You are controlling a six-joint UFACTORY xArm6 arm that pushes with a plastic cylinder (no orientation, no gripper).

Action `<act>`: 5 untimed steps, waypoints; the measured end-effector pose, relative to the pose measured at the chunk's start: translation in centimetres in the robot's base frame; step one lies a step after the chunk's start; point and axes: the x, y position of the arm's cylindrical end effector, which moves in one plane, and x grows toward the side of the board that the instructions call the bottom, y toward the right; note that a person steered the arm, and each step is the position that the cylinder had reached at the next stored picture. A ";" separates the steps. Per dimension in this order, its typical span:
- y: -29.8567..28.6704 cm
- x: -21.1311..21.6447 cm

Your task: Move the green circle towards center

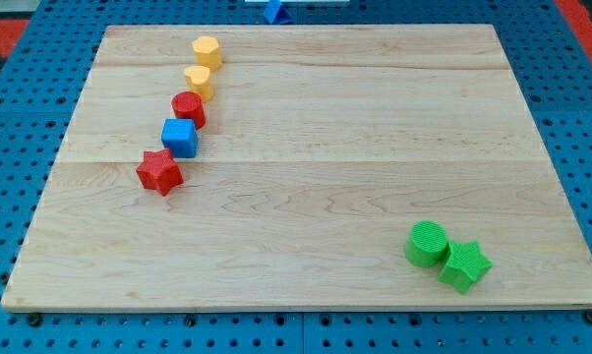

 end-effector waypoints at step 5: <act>-29.2 -6.7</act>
